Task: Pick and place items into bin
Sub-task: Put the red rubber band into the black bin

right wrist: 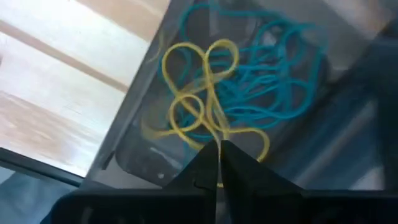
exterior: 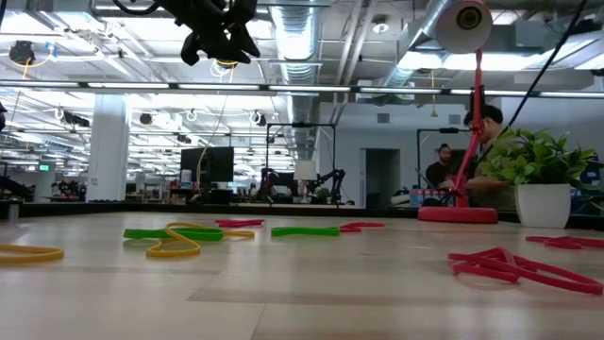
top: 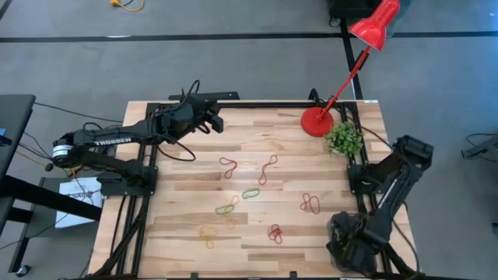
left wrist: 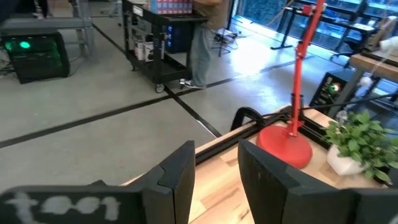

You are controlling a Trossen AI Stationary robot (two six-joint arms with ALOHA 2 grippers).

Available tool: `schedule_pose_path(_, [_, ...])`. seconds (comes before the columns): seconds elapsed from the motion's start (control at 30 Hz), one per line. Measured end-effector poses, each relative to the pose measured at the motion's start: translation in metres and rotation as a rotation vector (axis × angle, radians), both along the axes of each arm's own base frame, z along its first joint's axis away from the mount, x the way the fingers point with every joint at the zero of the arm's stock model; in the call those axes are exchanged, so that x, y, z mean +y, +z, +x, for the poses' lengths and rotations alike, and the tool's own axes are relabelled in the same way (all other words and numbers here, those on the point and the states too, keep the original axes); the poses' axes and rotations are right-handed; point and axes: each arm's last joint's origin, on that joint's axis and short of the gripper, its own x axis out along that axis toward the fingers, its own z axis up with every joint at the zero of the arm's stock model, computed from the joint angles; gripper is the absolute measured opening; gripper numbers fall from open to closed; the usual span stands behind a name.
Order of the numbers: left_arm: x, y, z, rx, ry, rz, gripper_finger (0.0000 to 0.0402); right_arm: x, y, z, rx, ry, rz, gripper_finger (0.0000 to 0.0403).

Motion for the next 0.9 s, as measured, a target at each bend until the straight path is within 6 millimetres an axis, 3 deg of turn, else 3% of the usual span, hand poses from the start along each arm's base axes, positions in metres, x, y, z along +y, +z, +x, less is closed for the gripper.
schedule_pose_path(0.23, [-0.001, 0.000, 0.001, -0.002, -0.041, -0.010, 0.0112, 0.008, -0.013, 0.006, 0.080, -0.031, 0.049, 0.0021])
schedule_pose_path(0.47, [-0.001, 0.000, 0.001, -0.005, -0.047, -0.014, 0.0112, -0.001, 0.011, 0.006, 0.051, -0.058, 0.134, 0.0071])
schedule_pose_path(0.7, [-0.001, 0.000, 0.001, -0.015, -0.063, -0.027, 0.0112, -0.033, 0.054, 0.007, -0.094, -0.065, 0.234, 0.0093])
schedule_pose_path(0.9, [-0.002, -0.001, 0.002, -0.025, -0.101, -0.045, 0.0112, -0.077, 0.072, 0.017, -0.355, -0.035, 0.007, 0.0093])
